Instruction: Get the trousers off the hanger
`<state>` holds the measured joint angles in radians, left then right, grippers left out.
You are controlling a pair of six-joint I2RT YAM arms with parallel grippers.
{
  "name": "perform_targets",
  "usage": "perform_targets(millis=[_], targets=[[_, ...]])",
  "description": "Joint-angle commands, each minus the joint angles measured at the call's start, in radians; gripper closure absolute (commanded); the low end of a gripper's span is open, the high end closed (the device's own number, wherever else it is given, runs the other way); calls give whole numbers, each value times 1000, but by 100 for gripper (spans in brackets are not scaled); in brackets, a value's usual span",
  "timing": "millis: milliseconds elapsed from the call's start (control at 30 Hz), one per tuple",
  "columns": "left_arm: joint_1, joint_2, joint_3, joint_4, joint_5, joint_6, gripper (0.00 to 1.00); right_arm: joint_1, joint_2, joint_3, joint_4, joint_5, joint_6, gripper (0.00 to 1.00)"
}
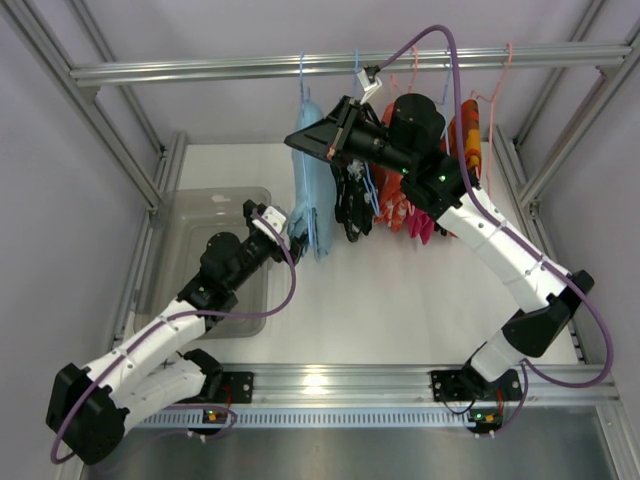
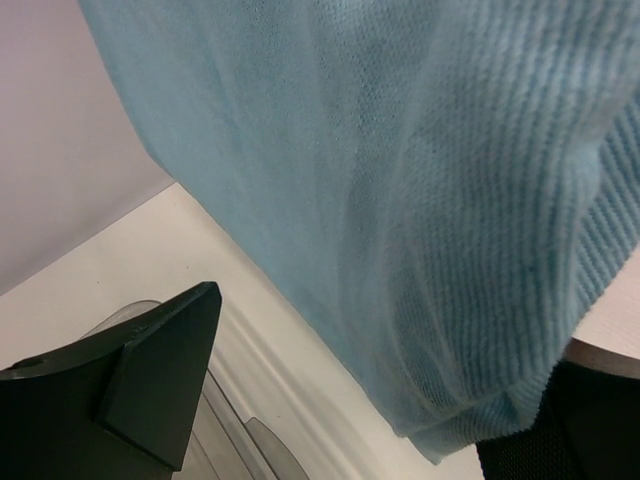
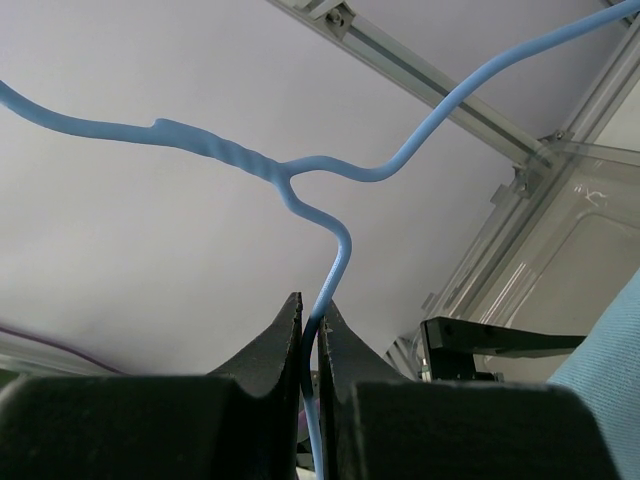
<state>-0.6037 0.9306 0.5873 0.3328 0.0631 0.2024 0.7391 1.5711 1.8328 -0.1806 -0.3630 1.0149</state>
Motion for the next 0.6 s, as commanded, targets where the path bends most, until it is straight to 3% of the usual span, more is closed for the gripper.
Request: perform_targets(millis=[0,567], targets=[[2,-30,19,12,15,-21,3,-10,-49,98,194,9,-22,100],[2,-15,28,-8,-14,-23,1,-9,-43,98,188,19,-25,100]])
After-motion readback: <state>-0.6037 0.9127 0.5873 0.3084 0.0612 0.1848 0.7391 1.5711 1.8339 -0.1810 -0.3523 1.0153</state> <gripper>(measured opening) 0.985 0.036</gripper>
